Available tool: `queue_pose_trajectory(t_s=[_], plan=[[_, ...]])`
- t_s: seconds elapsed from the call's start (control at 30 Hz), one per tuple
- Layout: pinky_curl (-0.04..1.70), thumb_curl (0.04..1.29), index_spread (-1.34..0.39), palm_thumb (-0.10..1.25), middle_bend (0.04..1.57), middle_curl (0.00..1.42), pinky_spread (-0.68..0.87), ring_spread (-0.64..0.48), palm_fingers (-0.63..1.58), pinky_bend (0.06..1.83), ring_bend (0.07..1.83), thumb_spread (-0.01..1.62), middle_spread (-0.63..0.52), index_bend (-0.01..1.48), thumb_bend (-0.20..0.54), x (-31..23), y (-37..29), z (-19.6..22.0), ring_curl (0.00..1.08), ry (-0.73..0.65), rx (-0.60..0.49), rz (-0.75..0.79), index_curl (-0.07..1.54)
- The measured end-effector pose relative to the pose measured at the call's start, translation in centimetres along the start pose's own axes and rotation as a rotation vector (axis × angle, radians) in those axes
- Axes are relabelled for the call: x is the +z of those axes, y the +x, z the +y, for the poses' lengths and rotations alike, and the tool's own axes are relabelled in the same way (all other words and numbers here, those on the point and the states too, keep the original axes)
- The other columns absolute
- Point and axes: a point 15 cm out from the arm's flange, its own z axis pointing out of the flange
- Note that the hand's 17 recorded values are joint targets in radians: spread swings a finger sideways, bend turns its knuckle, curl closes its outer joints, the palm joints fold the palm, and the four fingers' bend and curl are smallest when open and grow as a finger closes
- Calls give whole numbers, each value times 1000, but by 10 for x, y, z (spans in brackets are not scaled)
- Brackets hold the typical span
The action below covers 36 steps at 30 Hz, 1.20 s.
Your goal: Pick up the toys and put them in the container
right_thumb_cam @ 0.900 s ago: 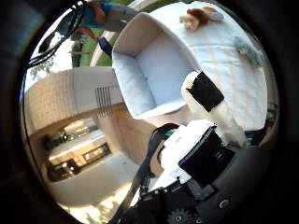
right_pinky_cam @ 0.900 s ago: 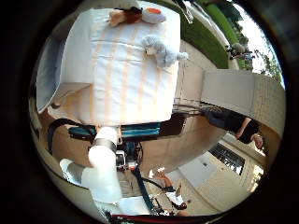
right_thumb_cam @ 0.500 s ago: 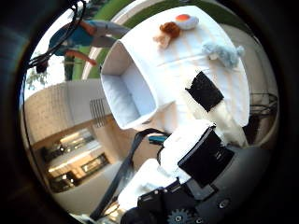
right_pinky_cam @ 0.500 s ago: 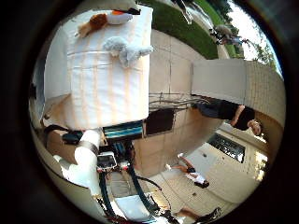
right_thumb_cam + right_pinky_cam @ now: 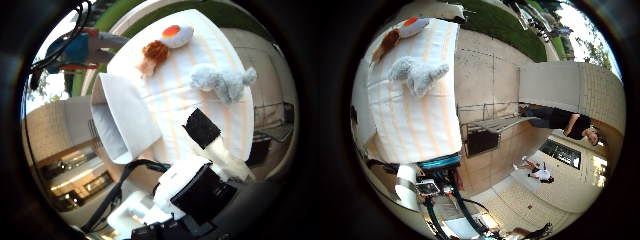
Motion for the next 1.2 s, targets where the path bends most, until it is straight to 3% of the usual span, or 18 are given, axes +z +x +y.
queue_pose_trajectory(t_s=[0.23, 0.43, 0.6, 0.73, 0.87, 0.93, 1.07, 1.2], plan=[[193, 321, -59, 525, 188, 341, 415, 276, 151, 598, 409, 1141, 70, 145, -31, 71, 1, -30, 334, -85, 4, -27, 233], [184, 319, -15, 521, 209, 354, 408, 277, 194, 578, 423, 1122, 78, 153, -32, 113, 3, -30, 332, -200, -13, 30, 232], [168, 317, -6, 520, 241, 368, 413, 267, 396, 602, 521, 1115, 27, 151, -30, 128, -3, -25, 343, -274, -44, 91, 226], [187, 327, -129, 558, 477, 447, 413, 202, 1050, 798, 782, 1109, -40, 103, -14, 135, -11, -14, 389, -346, -61, 94, 171], [249, 359, -212, 651, 678, 569, 395, 132, 1064, 869, 1052, 1104, -86, 117, 4, 138, -18, -7, 534, -386, -69, 86, 147], [319, 415, -289, 797, 801, 651, 372, 78, 1150, 1058, 1155, 1104, -121, 190, 58, 132, -15, -8, 608, -363, -53, 82, 127], [419, 480, -415, 928, 941, 761, 323, 5, 1127, 1270, 1231, 1106, -162, 307, 86, 108, -12, -4, 681, -308, -5, 42, 107], [498, 527, -533, 958, 1022, 844, 272, -39, 1064, 1385, 1284, 1114, -190, 433, 66, 78, -23, 21, 724, -338, 7, 1, 97]])
